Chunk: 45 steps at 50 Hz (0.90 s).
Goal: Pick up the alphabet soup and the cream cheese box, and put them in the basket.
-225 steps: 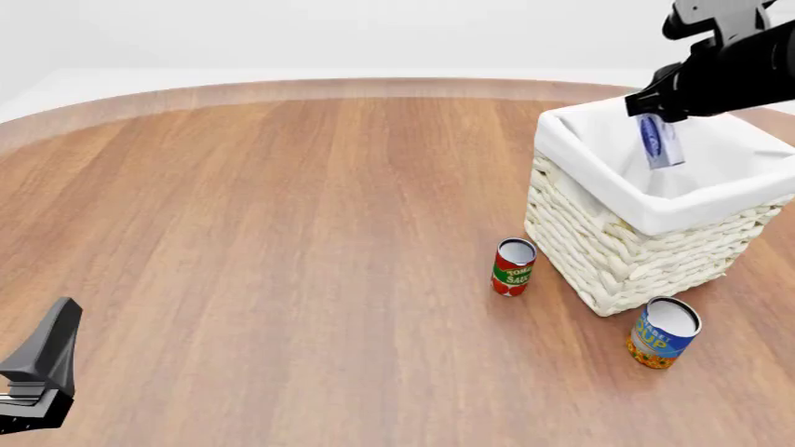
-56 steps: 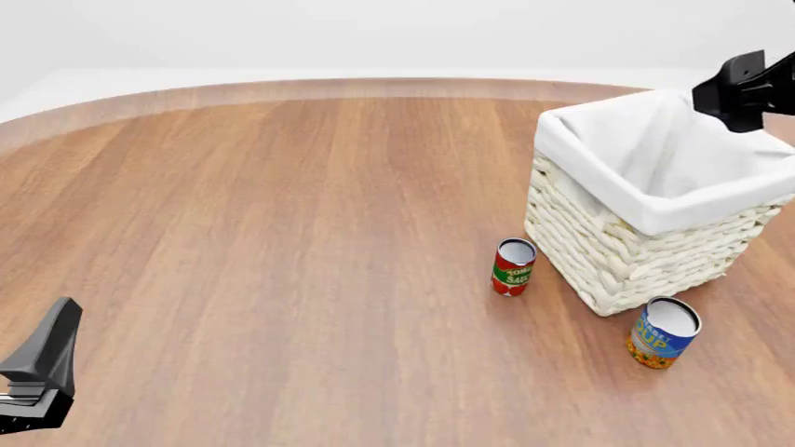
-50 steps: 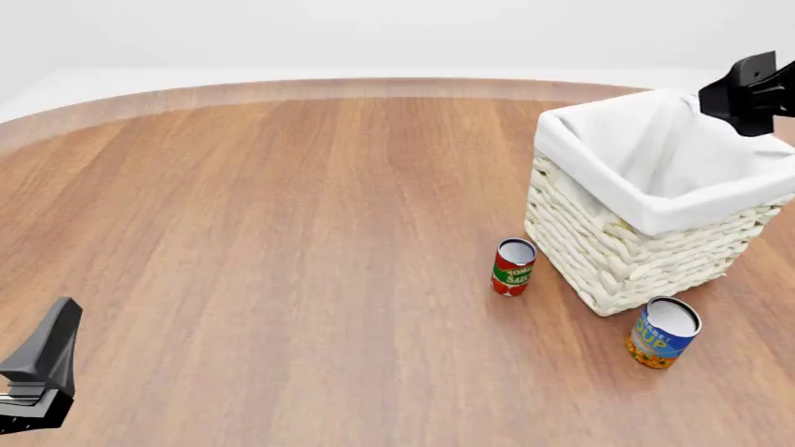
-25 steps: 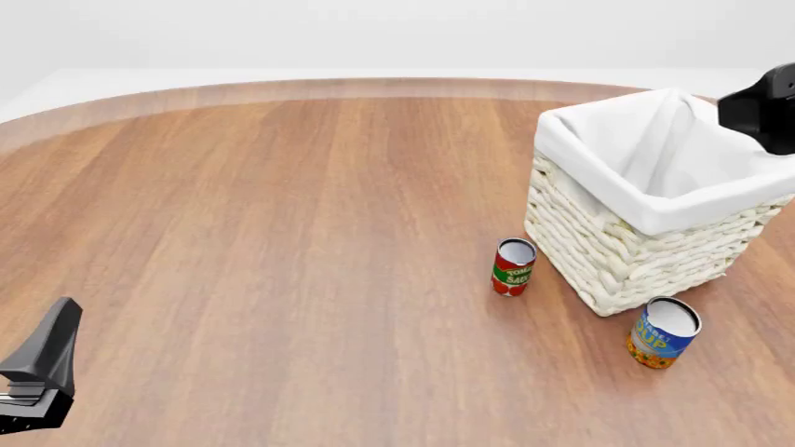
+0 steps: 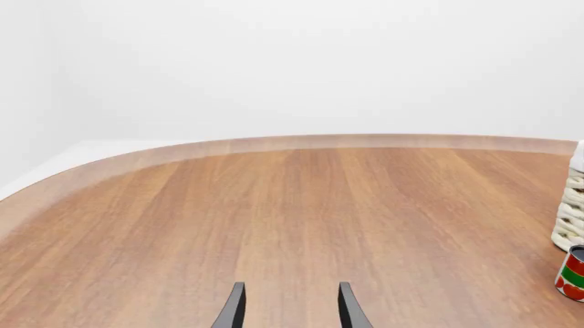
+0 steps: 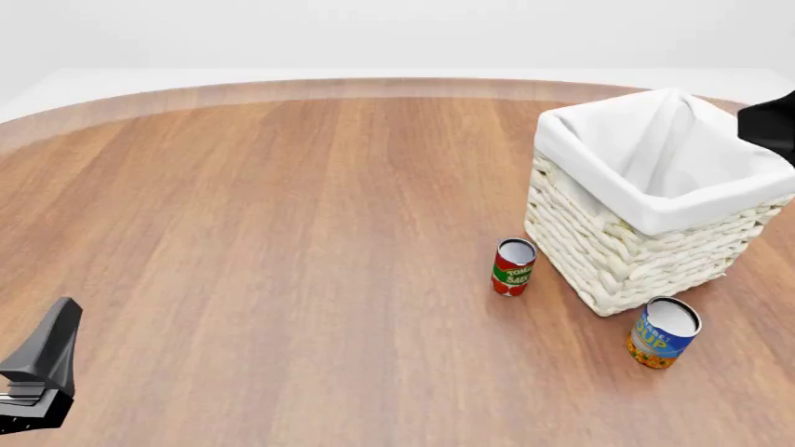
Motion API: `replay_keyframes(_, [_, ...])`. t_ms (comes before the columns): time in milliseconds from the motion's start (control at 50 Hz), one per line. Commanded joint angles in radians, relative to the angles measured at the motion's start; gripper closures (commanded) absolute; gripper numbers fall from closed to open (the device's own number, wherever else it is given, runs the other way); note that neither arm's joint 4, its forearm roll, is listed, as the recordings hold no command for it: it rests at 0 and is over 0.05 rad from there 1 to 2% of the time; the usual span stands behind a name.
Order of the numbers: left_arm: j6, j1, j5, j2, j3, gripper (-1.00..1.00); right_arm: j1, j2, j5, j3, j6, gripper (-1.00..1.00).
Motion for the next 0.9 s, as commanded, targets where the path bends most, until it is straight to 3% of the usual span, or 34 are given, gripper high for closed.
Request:
replay_keyframes(20, [0.000, 0.000, 0.000, 0.000, 0.000, -1.00, 0.018, -0.052, 0.022, 0.028, 0.034, -1.00])
replay_keyframes(40, [0.000, 0.000, 0.000, 0.000, 0.000, -1.00, 0.032, -0.051, 0.059, -0.011, 0.067, -1.00])
replay_keyframes(420, [0.000, 0.000, 0.000, 0.000, 0.000, -1.00, 0.039, -0.057, 0.060, -0.007, 0.062, -1.00])
replay_keyframes(900, [0.000, 0.000, 0.000, 0.000, 0.000, -1.00, 0.060, -0.149, 0.026, 0.127, 0.071, -1.00])
